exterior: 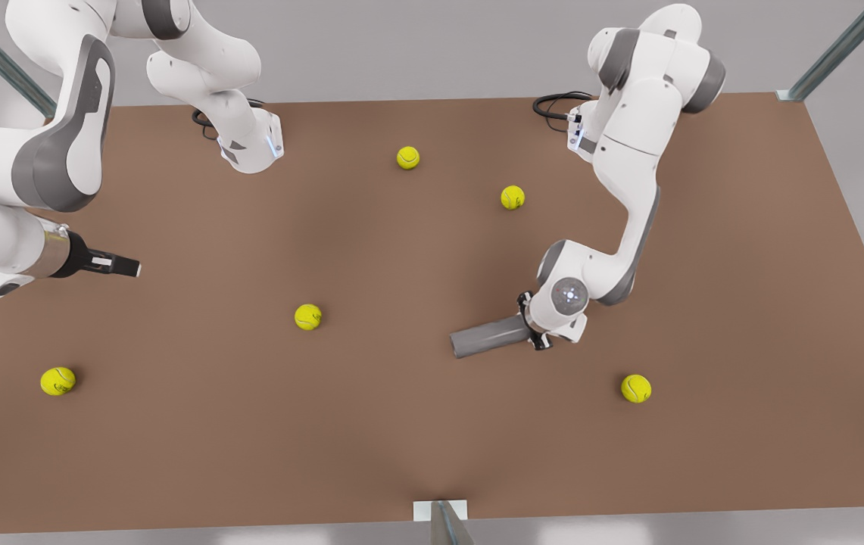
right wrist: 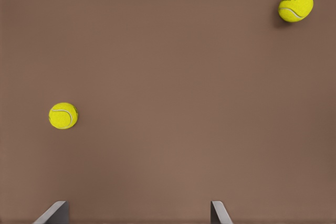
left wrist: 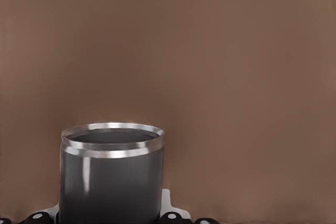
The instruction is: Put the tennis tube upright
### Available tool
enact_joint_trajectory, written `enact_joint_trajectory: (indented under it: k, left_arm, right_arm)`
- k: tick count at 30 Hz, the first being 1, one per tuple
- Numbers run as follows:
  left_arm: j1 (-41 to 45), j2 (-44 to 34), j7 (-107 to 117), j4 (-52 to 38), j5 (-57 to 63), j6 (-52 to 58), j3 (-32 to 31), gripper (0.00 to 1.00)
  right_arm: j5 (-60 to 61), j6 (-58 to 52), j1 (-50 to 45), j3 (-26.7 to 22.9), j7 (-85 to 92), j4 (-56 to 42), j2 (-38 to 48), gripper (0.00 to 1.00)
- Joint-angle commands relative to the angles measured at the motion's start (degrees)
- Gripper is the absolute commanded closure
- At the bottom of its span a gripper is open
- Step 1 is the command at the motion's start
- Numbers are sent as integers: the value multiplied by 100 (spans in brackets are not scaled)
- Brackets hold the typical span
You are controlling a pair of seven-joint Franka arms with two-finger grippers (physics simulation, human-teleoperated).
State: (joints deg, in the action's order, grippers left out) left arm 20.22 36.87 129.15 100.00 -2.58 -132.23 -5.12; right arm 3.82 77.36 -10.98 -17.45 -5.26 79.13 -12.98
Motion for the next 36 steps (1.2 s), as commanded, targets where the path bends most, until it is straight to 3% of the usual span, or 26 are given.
enact_joint_trajectory:
  k: [1,5,8,13,16,33,36]
  left_arm:
    - [-1,-154,-478,-217,64,1215,37,25]
    - [-1,-225,-671,-2002,1725,4600,99,25]
    - [8,-409,-1163,-2319,3210,5638,90,25]
    - [17,-418,-1542,-2319,5504,6025,99,25]
    - [8,-400,-1471,-2310,6041,6034,107,25]
    - [104,320,-1515,-2240,5865,6016,46,25]
    - [113,329,-1524,-2257,5408,5972,20,25]
  right_arm:
    - [4,-2,0,-4,-28,-3,14,0]
    - [4,-2,0,-4,-28,-3,6,0]
    - [13,7,0,-4,-19,-3,6,0]
    - [13,7,8,-4,-10,-12,6,0]
    - [22,7,9,-13,43,-3,-3,0]
    - [22,112,0,-13,51,15,-47,0]
    - [13,112,0,-13,51,15,-47,0]
